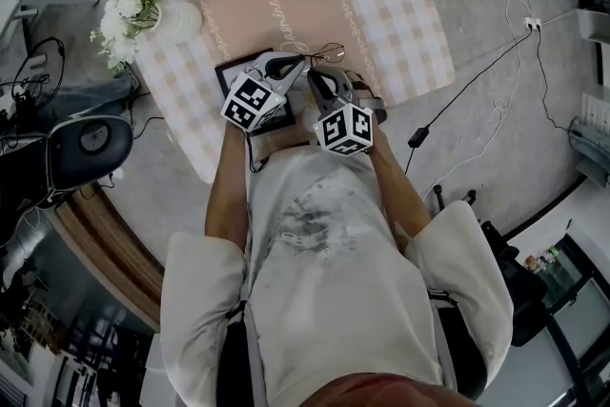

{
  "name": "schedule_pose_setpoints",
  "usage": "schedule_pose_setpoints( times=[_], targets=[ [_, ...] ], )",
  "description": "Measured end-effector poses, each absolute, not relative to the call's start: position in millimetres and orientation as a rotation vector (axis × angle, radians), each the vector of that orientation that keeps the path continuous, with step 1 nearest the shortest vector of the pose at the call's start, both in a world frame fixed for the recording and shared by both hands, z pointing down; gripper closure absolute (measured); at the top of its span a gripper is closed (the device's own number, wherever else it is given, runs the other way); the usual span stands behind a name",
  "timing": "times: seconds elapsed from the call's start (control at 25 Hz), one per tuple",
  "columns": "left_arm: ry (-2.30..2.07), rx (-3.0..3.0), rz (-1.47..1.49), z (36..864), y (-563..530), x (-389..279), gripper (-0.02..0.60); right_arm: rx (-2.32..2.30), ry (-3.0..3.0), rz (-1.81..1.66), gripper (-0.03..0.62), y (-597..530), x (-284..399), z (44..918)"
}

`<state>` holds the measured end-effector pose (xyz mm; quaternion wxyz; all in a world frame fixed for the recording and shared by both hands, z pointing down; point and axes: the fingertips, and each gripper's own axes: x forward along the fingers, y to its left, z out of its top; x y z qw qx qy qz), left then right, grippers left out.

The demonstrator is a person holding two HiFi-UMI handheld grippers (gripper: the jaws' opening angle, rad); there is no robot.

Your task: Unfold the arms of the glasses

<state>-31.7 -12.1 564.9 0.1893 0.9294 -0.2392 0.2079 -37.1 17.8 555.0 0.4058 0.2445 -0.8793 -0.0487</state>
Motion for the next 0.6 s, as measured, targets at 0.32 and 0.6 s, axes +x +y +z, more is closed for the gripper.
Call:
schedule_pose_setpoints(
  times=[0.32,0.6],
  targets=[
    [-0.674,2.612,0.581,565.1,-12.1,-32.2,0.569,0.711,-2.206,-0.13,0.569,5.6,-26.5,539.5],
    [-0.679,2.611,0.582,566.4,-12.0,-33.3,0.569,0.805,-2.19,-0.124,0.572,-6.6,-12.0,526.1]
  ],
)
